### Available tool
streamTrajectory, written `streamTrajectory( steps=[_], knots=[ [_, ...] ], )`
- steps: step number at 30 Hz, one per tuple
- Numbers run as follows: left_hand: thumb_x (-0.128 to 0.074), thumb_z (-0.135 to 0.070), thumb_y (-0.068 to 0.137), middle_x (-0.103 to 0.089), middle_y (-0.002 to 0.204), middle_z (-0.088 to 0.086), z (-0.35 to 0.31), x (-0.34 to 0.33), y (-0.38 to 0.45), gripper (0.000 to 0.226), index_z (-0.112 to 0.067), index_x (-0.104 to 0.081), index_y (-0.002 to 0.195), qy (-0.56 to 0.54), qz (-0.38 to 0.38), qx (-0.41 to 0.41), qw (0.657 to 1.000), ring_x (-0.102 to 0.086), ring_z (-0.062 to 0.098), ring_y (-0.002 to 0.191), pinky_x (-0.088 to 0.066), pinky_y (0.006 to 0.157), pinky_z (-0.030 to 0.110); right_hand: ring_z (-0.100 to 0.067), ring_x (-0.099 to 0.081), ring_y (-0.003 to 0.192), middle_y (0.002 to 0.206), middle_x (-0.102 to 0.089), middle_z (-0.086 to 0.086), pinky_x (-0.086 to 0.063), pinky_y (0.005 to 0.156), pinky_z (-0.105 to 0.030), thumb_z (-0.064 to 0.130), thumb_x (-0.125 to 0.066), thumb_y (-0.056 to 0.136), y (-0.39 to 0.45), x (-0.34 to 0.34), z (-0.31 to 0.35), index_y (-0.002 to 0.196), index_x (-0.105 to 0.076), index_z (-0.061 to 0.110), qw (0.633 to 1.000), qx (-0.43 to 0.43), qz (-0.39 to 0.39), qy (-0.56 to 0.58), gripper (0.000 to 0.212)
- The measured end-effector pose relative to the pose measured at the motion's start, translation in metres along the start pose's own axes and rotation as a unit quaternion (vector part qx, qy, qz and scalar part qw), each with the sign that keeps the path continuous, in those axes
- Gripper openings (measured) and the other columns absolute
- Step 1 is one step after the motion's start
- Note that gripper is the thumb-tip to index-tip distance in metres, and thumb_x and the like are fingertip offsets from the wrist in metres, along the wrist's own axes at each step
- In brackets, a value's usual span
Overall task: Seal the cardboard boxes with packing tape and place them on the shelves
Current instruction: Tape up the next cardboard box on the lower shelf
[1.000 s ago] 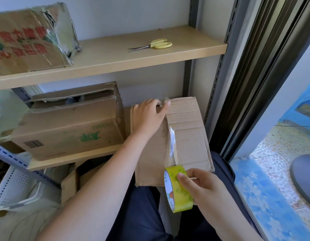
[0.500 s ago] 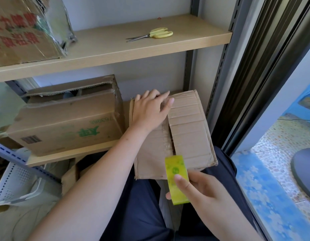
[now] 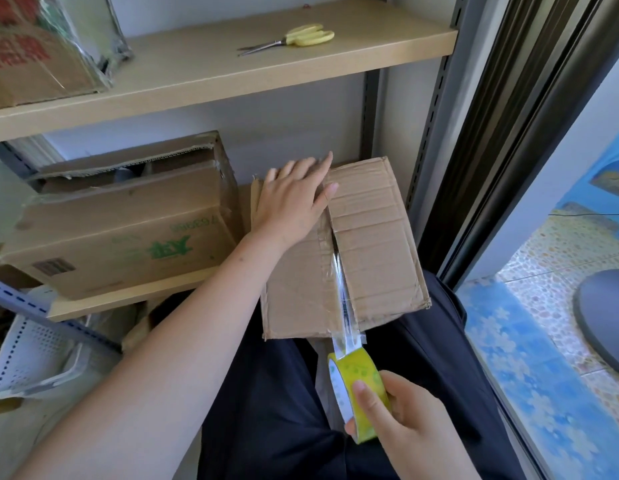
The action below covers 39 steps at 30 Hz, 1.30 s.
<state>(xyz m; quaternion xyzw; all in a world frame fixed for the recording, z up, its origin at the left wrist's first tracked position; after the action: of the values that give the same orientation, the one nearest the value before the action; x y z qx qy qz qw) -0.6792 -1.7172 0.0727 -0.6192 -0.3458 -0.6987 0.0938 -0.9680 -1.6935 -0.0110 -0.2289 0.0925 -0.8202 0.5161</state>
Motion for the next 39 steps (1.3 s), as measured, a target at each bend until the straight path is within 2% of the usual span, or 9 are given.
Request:
streamTrajectory(
  steps=[3, 6, 13, 17, 21, 24, 29, 34, 39],
  knots=[
    [-0.029, -0.04, 0.107, 0.005, 0.167, -0.004, -0.02, 0.003, -0.012, 0.059, -0.034, -0.002, 0.158, -0.06, 0.015, -0.05, 0.997, 0.007, 0.022, 0.153, -0.008, 0.121, 0.052, -0.002, -0.07, 0.07, 0.069, -0.074, 0.006, -0.051, 0.072, -0.017, 0.046, -0.054, 0.093, -0.001, 0.0, -0.006, 0.081, -0.064, 0.017, 1.0, -0.008, -0.001, 0.006, 0.032],
    [-0.025, -0.054, 0.103, 0.017, 0.165, 0.002, -0.042, -0.002, -0.026, 0.063, -0.031, -0.007, 0.159, 0.012, 0.037, -0.135, 0.99, 0.021, 0.029, 0.15, 0.0, 0.118, 0.064, -0.003, -0.07, 0.07, 0.07, -0.074, 0.006, -0.055, 0.079, -0.027, 0.046, -0.054, 0.092, 0.001, 0.006, -0.006, 0.084, -0.066, 0.014, 1.0, -0.007, -0.005, 0.001, 0.035],
    [-0.031, -0.043, 0.103, -0.014, 0.166, -0.003, -0.116, -0.003, -0.063, 0.054, -0.028, -0.031, 0.154, 0.049, 0.059, -0.377, 0.923, -0.001, 0.019, 0.154, 0.001, 0.121, 0.058, -0.004, -0.071, 0.074, 0.073, -0.075, 0.008, -0.056, 0.082, -0.03, 0.035, -0.056, 0.096, -0.003, 0.008, -0.005, 0.092, -0.066, 0.019, 1.0, 0.001, -0.004, 0.013, 0.02],
    [-0.029, -0.038, 0.104, -0.023, 0.163, -0.008, -0.149, -0.022, -0.056, 0.052, -0.03, -0.026, 0.156, 0.016, 0.142, -0.412, 0.9, -0.007, 0.015, 0.153, 0.004, 0.122, 0.053, -0.001, -0.07, 0.07, 0.072, -0.075, 0.005, -0.056, 0.072, -0.023, 0.035, -0.056, 0.096, -0.002, 0.007, -0.003, 0.091, -0.066, 0.013, 1.0, 0.004, -0.009, 0.014, 0.025],
    [-0.037, -0.04, 0.101, -0.061, 0.12, -0.017, -0.149, -0.025, -0.052, 0.041, -0.031, -0.057, 0.135, -0.023, 0.136, -0.423, 0.896, -0.044, 0.008, 0.129, -0.003, 0.123, 0.049, -0.004, -0.069, 0.068, 0.071, -0.074, 0.005, -0.054, 0.07, -0.022, 0.037, -0.056, 0.096, 0.0, 0.011, -0.004, 0.088, -0.067, 0.008, 1.0, 0.005, -0.018, 0.015, 0.033],
    [-0.04, -0.041, 0.101, -0.061, 0.117, -0.017, -0.142, -0.02, -0.059, 0.034, -0.031, -0.064, 0.122, -0.054, 0.113, -0.434, 0.892, -0.046, 0.008, 0.127, -0.002, 0.123, 0.048, -0.002, -0.068, 0.067, 0.069, -0.074, 0.006, -0.05, 0.065, -0.016, 0.038, -0.056, 0.096, -0.002, 0.012, -0.01, 0.086, -0.066, 0.006, 0.999, -0.002, -0.023, 0.028, 0.035],
    [-0.044, -0.04, 0.101, -0.061, 0.123, -0.015, -0.137, -0.02, -0.064, 0.032, -0.03, -0.064, 0.125, -0.058, 0.103, -0.449, 0.886, -0.043, 0.01, 0.133, -0.006, 0.122, 0.05, -0.008, -0.071, 0.074, 0.072, -0.075, 0.005, -0.053, 0.081, -0.031, 0.04, -0.055, 0.096, 0.002, -0.001, -0.025, 0.082, -0.068, 0.015, 0.998, -0.028, -0.014, 0.061, 0.031],
    [-0.044, -0.038, 0.1, -0.061, 0.123, -0.014, -0.14, -0.022, -0.063, 0.033, -0.028, -0.064, 0.125, -0.046, 0.096, -0.451, 0.886, -0.044, 0.012, 0.132, -0.006, 0.123, 0.049, 0.001, -0.068, 0.067, 0.074, -0.075, -0.001, -0.046, 0.061, -0.013, 0.037, -0.057, 0.097, 0.011, -0.007, -0.038, 0.081, -0.066, 0.006, 0.997, -0.034, -0.025, 0.06, 0.036],
    [-0.039, -0.04, 0.101, -0.057, 0.133, -0.01, -0.139, -0.025, -0.068, 0.04, -0.026, -0.058, 0.133, -0.004, 0.082, -0.46, 0.884, -0.039, 0.016, 0.139, -0.01, 0.122, 0.05, 0.004, -0.054, 0.049, 0.078, -0.074, -0.008, -0.033, 0.049, -0.017, 0.045, -0.056, 0.095, 0.017, -0.008, -0.042, 0.08, -0.058, 0.001, 0.999, -0.02, -0.039, -0.008, 0.047]
  ],
)
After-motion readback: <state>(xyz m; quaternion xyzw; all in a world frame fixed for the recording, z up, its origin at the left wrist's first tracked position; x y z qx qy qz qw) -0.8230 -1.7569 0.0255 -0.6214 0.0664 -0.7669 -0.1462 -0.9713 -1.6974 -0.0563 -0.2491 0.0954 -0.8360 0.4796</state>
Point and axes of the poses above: each hand's wrist, its own y-axis towards the middle knuckle, its own x-axis out of the back of the hand, z = x × y, the point moved 8 cm from there along y, towards the middle knuckle
